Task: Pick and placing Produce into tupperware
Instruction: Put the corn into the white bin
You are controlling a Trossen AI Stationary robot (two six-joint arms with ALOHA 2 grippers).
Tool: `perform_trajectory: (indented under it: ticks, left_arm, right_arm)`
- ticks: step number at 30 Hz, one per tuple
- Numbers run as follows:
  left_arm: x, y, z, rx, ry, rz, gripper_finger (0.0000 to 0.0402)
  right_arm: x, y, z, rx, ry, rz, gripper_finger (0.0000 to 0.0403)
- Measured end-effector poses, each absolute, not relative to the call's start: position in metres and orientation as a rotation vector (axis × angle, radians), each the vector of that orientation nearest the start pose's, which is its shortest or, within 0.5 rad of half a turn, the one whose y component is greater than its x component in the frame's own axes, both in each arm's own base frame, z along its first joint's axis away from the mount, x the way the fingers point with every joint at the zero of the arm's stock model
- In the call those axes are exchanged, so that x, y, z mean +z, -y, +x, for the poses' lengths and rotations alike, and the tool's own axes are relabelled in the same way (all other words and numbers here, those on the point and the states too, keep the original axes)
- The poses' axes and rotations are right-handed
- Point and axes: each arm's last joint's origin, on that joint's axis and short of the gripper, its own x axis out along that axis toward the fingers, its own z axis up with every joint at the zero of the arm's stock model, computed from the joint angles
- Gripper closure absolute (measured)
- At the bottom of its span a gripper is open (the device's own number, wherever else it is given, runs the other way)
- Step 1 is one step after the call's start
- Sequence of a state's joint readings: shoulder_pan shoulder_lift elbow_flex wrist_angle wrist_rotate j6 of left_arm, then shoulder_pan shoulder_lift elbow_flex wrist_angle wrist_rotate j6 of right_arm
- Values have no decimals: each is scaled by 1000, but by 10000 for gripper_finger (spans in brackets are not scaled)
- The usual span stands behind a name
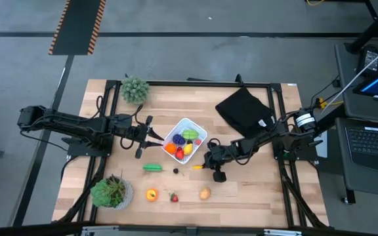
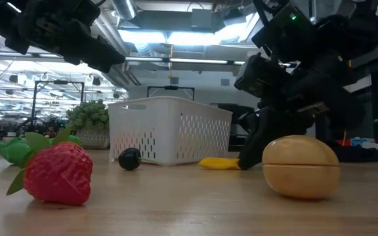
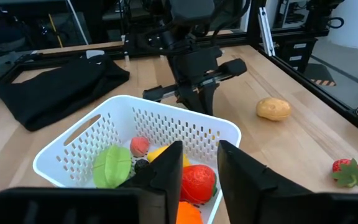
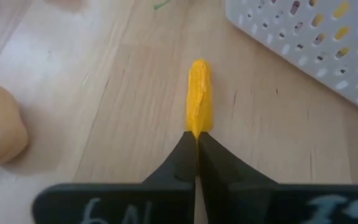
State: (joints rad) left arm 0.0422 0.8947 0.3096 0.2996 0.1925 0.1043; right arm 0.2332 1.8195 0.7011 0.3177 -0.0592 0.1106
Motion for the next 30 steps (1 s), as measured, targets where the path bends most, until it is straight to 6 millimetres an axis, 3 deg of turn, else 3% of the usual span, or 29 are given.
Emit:
perform_trajectory:
  ticks: [5,14,21,26,30]
  left_arm:
    - [197,-2,184,-164,-275,70,301]
    - [197,-2,185,-162,-277,54,293]
    - [197,-2,185,-162,-277,54,306]
    - [197,-2,185,-161,-277,54,316]
    - [197,-2,185,-162,-276,54,324]
  right_arm:
    - [108,-75,303,256,-787,66,397]
    - [173,-72,296,292,-565,90,396]
    - [222,-56,280,269,-409,82,395]
    - [241,-42,266,242,-342,35,396]
    - [243,-30,258,207,-303,7,396]
